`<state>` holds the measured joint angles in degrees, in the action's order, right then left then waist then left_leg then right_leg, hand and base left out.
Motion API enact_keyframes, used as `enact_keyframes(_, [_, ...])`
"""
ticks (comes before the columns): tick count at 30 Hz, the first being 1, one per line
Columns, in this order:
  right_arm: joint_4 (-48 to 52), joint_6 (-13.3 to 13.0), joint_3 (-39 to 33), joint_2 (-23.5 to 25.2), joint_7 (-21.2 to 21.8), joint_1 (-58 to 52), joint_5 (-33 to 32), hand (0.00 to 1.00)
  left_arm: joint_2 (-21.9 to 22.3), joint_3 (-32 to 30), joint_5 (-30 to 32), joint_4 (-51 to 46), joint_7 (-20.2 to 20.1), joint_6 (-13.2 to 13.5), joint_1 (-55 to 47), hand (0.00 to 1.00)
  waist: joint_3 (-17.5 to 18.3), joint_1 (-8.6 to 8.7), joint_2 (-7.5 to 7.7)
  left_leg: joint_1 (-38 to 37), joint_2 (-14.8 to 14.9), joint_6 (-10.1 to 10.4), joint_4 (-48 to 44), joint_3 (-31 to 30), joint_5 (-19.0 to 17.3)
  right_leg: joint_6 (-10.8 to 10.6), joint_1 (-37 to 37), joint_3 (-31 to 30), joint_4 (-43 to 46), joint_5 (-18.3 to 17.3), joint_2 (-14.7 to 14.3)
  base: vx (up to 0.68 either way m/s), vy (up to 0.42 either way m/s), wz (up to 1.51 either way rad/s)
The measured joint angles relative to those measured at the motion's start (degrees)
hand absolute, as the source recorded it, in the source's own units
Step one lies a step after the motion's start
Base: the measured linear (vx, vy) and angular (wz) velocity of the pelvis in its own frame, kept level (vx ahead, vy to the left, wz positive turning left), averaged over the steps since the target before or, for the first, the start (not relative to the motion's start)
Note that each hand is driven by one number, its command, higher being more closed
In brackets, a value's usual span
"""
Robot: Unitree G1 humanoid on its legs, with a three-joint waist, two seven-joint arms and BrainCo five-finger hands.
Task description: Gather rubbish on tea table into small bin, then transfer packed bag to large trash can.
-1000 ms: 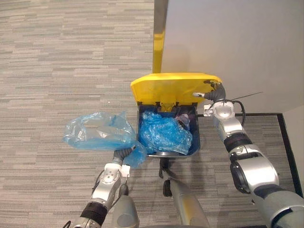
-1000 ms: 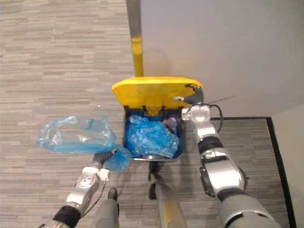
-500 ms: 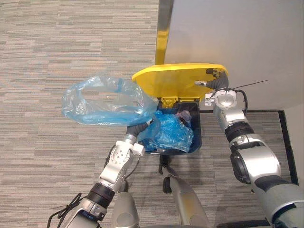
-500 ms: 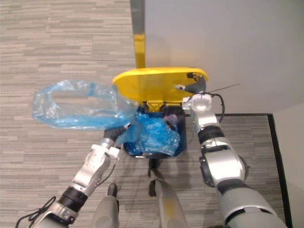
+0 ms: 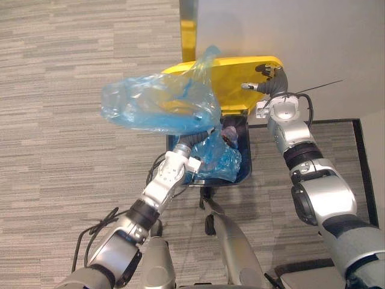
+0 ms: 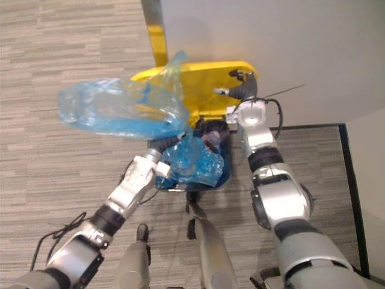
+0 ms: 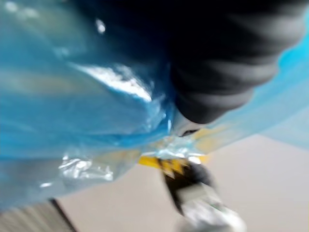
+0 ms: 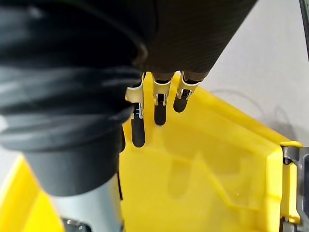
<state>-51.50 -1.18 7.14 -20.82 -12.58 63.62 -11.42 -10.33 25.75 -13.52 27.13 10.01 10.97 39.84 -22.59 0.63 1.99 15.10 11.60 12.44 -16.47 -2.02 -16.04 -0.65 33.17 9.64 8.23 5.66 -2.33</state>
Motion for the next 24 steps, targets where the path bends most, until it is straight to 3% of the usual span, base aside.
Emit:
enact_keyframes(12, [14.9, -0.1, 2.4, 2.1, -1.8, -2.4, -2.5, 0.0, 4.2, 1.7, 6.0, 14.2, -0.2, -2.9, 5.6, 1.0, -0.5, 0.1, 0.78, 8.6, 3.0, 2.3, -7.8, 5.0, -1.6, 0.9, 8.0, 0.2, 3.8, -0.5, -0.1, 0.05, -0.004, -0.04])
enact_keyframes(13, [15.7, -0.1, 2.4, 2.6, -2.0, -2.4, -2.6, 0.0, 4.6, 1.8, 6.6, 15.9, -0.3, -3.0, 5.6, 0.0, -0.5, 0.17, 0.82, 9.2, 3.2, 2.3, -8.6, 5.3, -2.0, 0.9, 8.5, 0.1, 4.1, -0.5, -0.1, 0.04, 0.005, -0.08])
enact_keyframes(17, [18.4, -0.5, 2.7, 3.5, -2.2, -2.5, -2.8, 0.0, 6.2, 0.0, 10.2, 20.8, -0.3, -4.6, 5.2, 0.0, -0.7, 0.22, 1.09, 11.1, 4.1, 2.3, -11.0, 7.6, -2.5, 0.9, 10.1, 0.1, 5.0, -0.5, 0.3, 0.02, 0.005, -0.07])
enact_keyframes(24, [19.9, -0.8, 5.0, 5.1, -2.6, -2.5, -2.7, 0.0, 9.3, -8.8, 18.3, 23.9, 1.4, -8.3, 2.2, 0.0, -0.7, 0.63, 1.12, 11.1, 5.8, 2.6, -10.9, 9.9, -2.6, 1.4, 10.3, 0.9, 5.7, -0.9, 0.7, 0.03, -0.012, 0.02])
